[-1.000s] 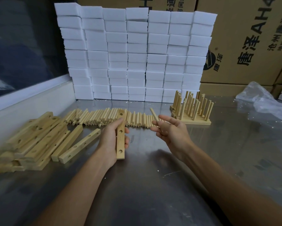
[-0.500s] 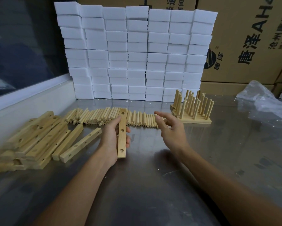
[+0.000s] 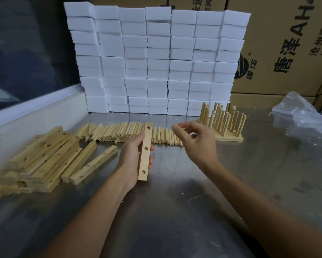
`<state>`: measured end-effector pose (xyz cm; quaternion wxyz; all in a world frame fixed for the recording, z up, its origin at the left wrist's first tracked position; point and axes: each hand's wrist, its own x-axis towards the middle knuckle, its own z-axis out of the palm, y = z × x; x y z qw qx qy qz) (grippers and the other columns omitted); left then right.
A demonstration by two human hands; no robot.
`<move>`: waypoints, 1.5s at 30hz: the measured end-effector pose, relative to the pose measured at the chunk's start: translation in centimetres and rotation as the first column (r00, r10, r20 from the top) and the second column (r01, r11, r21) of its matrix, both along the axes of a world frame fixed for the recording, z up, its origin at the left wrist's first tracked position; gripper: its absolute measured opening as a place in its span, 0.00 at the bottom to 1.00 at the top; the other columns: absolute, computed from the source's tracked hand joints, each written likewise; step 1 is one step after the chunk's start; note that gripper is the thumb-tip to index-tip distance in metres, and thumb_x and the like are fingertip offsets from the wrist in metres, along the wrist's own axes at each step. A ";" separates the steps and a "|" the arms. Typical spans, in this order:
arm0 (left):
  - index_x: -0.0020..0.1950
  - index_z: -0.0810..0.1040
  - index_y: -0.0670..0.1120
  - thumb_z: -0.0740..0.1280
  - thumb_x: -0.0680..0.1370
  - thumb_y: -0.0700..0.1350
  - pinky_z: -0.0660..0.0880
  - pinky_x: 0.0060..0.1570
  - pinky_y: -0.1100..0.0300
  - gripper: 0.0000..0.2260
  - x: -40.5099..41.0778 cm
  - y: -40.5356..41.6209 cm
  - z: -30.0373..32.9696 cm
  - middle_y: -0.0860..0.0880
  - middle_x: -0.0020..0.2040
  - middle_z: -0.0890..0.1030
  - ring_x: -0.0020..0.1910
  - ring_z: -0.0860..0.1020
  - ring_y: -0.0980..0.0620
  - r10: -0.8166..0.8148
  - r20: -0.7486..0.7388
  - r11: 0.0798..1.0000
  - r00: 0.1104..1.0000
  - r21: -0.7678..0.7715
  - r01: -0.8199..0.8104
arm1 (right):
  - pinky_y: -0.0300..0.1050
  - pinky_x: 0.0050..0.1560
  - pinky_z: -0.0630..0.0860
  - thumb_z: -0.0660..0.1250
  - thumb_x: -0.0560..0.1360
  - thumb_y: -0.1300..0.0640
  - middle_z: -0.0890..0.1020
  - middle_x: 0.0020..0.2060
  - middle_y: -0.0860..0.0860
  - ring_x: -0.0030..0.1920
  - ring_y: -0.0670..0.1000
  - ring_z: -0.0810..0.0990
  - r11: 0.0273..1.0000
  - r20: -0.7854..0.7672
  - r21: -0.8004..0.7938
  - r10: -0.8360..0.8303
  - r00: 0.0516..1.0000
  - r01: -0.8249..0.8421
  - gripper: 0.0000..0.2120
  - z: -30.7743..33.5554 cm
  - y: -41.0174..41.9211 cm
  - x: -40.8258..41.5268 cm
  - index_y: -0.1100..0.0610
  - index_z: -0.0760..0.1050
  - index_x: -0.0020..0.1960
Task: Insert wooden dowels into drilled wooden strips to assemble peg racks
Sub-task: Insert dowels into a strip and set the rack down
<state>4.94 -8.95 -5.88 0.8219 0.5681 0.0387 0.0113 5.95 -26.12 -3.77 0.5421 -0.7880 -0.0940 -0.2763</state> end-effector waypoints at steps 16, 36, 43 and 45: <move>0.53 0.84 0.58 0.64 0.82 0.47 0.72 0.25 0.58 0.10 -1.5 -1.5 1.1 0.47 0.35 0.79 0.28 0.76 0.48 -0.076 0.140 0.996 0.987 0.065 0.068 | 0.48 0.41 0.78 0.71 0.77 0.54 0.84 0.44 0.49 0.41 0.46 0.80 0.906 0.271 -0.423 0.121 0.955 0.006 0.08 1.2 1.3 -0.8 0.58 0.83 0.52; 0.67 0.79 0.49 0.64 0.83 0.45 0.63 0.21 0.62 0.13 -1.4 -2.0 0.6 0.49 0.36 0.79 0.23 0.69 0.52 -0.024 0.235 0.972 0.972 0.231 -0.032 | 0.56 0.32 0.76 0.67 0.79 0.56 0.81 0.40 0.55 0.42 0.58 0.79 0.708 0.417 -0.665 0.089 0.905 0.236 0.10 1.5 0.8 -1.0 0.62 0.82 0.48; 0.69 0.78 0.50 0.63 0.83 0.44 0.62 0.22 0.62 0.15 -1.5 -2.4 0.8 0.51 0.34 0.76 0.24 0.67 0.52 -0.017 0.316 0.950 0.949 0.301 -0.084 | 0.54 0.34 0.77 0.71 0.77 0.57 0.83 0.33 0.53 0.33 0.56 0.81 0.840 0.335 -0.523 0.044 0.941 0.147 0.07 1.7 0.8 -0.9 0.60 0.83 0.45; 0.70 0.77 0.50 0.63 0.83 0.44 0.63 0.21 0.63 0.15 -1.6 -2.3 0.7 0.52 0.34 0.75 0.25 0.66 0.52 -0.008 0.334 0.934 0.942 0.338 -0.112 | 0.50 0.38 0.78 0.72 0.75 0.56 0.84 0.32 0.51 0.33 0.51 0.82 0.933 0.114 -0.360 0.031 0.993 0.012 0.05 2.1 0.9 -0.5 0.57 0.84 0.43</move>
